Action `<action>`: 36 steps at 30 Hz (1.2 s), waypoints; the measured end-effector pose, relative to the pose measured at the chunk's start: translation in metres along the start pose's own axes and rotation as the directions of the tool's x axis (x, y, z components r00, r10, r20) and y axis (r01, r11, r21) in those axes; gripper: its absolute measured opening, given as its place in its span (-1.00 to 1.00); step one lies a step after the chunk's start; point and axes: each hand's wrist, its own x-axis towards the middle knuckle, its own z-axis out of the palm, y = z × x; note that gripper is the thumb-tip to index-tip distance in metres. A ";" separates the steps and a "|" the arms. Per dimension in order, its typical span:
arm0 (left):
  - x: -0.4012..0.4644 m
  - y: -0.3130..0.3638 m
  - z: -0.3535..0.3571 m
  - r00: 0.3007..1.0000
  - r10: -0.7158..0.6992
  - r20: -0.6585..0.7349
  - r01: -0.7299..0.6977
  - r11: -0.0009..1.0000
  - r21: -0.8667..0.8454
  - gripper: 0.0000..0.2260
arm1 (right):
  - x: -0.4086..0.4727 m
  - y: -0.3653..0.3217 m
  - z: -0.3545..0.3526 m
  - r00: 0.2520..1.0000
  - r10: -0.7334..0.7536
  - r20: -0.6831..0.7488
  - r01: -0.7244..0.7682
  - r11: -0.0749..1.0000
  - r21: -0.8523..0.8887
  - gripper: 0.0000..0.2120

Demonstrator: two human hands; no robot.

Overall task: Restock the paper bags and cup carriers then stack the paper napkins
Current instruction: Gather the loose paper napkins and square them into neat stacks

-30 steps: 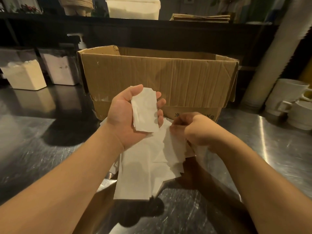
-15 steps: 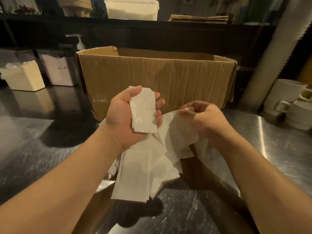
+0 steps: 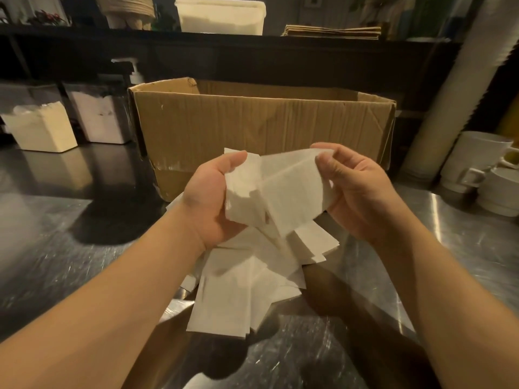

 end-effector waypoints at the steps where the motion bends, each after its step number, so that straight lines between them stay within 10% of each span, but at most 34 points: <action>1: -0.002 -0.001 0.003 0.999 -0.025 0.023 0.024 0.999 0.037 -0.55 | -0.002 0.000 0.002 0.997 0.013 0.070 -0.010 0.999 -0.046 -0.72; 9: -0.004 -0.011 0.006 0.941 -0.224 0.254 0.198 0.972 0.124 -0.42 | -0.005 0.015 0.016 0.979 -0.175 0.101 0.201 0.794 -0.573 -0.87; 15: -0.005 -0.013 0.006 0.948 -0.218 0.232 0.184 0.970 0.160 -0.71 | -0.002 0.018 0.014 0.940 -0.341 0.011 0.252 0.673 -0.695 -0.75; 23: -0.007 -0.011 0.010 0.987 -0.110 0.117 0.080 0.968 0.237 -0.65 | 0.003 0.021 0.008 0.988 -0.140 0.062 0.128 0.527 -0.840 -0.74; 36: -0.009 -0.013 0.015 0.995 -0.082 0.056 0.057 0.934 0.352 -0.71 | 0.003 0.017 0.014 0.989 0.018 -0.149 -0.105 0.792 -0.602 -0.88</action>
